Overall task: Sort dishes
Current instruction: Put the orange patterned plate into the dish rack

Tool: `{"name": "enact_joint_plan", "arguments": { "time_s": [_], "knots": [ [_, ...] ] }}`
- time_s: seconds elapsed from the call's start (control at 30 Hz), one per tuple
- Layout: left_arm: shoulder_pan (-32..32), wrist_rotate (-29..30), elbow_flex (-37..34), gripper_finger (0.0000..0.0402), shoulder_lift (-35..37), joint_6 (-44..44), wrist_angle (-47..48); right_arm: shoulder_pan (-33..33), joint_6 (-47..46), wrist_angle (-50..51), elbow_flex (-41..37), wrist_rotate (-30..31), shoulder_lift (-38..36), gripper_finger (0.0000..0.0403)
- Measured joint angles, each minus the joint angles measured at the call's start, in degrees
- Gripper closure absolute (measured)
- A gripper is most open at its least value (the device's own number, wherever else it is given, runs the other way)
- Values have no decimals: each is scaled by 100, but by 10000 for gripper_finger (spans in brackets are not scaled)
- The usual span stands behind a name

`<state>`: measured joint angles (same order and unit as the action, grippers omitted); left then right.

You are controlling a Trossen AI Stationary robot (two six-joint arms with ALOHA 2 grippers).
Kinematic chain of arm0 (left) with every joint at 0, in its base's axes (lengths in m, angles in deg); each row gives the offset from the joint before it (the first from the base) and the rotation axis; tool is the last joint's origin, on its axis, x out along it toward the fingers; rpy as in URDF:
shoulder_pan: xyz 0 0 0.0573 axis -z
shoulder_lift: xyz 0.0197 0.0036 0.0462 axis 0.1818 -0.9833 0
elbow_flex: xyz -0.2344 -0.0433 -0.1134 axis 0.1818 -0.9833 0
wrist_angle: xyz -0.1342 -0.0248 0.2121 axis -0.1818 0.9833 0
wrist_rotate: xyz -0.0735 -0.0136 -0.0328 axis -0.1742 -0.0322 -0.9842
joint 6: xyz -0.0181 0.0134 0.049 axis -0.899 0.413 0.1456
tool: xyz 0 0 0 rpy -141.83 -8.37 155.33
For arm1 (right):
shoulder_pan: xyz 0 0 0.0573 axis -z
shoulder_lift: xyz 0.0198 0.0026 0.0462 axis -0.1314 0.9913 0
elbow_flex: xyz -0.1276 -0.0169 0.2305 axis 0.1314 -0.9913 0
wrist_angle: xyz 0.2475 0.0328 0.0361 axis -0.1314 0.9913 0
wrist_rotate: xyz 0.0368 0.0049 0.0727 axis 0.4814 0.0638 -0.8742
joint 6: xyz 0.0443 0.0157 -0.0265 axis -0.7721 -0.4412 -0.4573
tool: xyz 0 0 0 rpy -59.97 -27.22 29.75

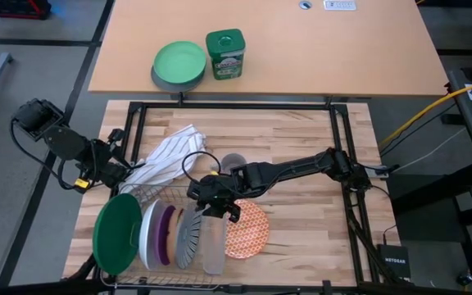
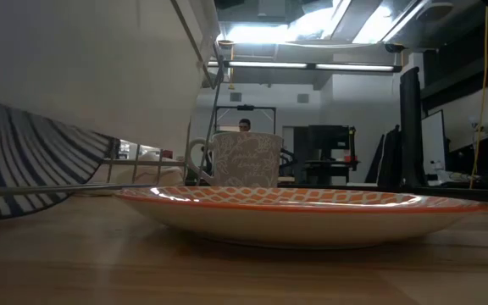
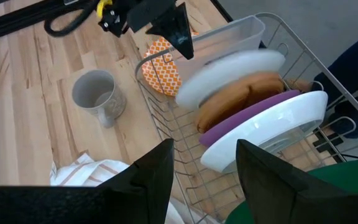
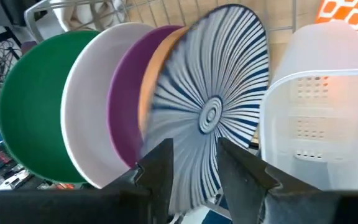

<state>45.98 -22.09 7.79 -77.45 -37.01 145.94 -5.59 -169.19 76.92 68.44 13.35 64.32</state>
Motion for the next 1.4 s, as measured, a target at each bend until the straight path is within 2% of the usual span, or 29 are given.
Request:
{"name": "enact_joint_plan", "arguments": {
  "time_s": [0.43,0.57,0.73,0.9,1.17,1.27,1.4],
  "knots": [
    [-1,0,0,239,0,0,0,2,187,-11,0,76,-23,278],
    [0,1,0,239,2,0,0,2,517,0,-3,89,-112,278],
    [-2,1,0,239,1,-2,-1,2,932,221,-4,565,-462,278],
    [-1,1,0,239,2,-49,-26,2,1497,907,-2,1015,-962,278],
    [0,2,2,239,-36,-585,-75,2,2241,2787,0,1024,-1530,278],
    [0,8,2,239,-93,-922,-113,2,2960,3380,0,1018,-1656,278],
    [-1,115,2,239,-214,-1170,-325,0,3812,3600,-6,945,-1637,278]
  ]
}}
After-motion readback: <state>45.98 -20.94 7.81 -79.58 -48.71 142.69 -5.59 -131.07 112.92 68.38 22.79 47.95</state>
